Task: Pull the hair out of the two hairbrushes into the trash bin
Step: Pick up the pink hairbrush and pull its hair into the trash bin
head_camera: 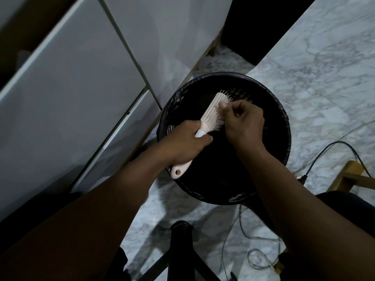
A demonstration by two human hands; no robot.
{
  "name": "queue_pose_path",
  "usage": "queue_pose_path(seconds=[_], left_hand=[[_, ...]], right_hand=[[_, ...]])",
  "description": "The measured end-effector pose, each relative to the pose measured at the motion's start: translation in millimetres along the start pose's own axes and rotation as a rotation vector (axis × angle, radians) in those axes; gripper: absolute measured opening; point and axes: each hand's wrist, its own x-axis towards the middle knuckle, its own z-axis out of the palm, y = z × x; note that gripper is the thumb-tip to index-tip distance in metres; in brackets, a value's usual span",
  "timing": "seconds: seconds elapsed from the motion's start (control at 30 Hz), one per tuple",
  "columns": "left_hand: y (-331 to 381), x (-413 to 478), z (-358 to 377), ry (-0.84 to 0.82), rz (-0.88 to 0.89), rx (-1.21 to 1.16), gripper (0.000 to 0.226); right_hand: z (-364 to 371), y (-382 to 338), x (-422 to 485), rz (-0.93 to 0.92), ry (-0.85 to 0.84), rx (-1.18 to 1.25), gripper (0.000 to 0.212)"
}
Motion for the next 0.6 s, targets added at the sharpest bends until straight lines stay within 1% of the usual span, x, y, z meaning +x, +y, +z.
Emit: queue_pose_path(seconds=[0.07, 0.1, 0.13, 0.17, 0.27, 0.3, 0.33, 0.37, 0.43, 0.47, 0.53, 0.6], left_hand=[[-2, 1, -1, 0.012, -0.012, -0.008, 0.015], [-4, 1, -2, 0.028, -0.016, -0.012, 0.016], [-6, 1, -2, 0.045, -0.018, -0.006, 0.018], [-8, 0, -2, 0.066, -0.021, 0.006, 0.020], [-14, -9, 6, 0.151, -0.045, 0.063, 0.027], [-17, -12, 9, 0.188, -0.054, 0.085, 0.027], [-18, -17, 12, 0.221, -0.064, 0.104, 0.026], [-17, -21, 14, 0.250, -0.073, 0.120, 0.025], [-12, -30, 14, 0.286, -0.091, 0.159, 0.026], [-6, -36, 12, 0.294, -0.097, 0.177, 0.027], [6, -47, 7, 0.312, -0.102, 0.216, 0.028], [20, -58, -2, 0.355, -0.097, 0.248, 0.031]], right_hand=[[1, 0, 4, 0.111, 0.013, 0.134, 0.030], [1, 0, 5, 0.175, 0.011, 0.216, 0.030], [1, -1, 6, 0.207, 0.009, 0.239, 0.029], [1, -2, 4, 0.207, 0.012, 0.190, 0.031], [0, 0, -6, 0.144, 0.000, -0.013, 0.051], [-2, 1, -11, 0.124, -0.017, -0.071, 0.053], [-4, 0, -15, 0.108, -0.047, -0.125, 0.049], [-6, 0, -18, 0.089, -0.090, -0.162, 0.039], [-18, -6, -21, 0.034, -0.193, -0.223, 0.010], [-26, -10, -22, 0.004, -0.241, -0.279, 0.007], [-44, -24, -23, -0.030, -0.317, -0.413, 0.008], [-63, -44, -24, -0.041, -0.439, -0.589, 0.019]])
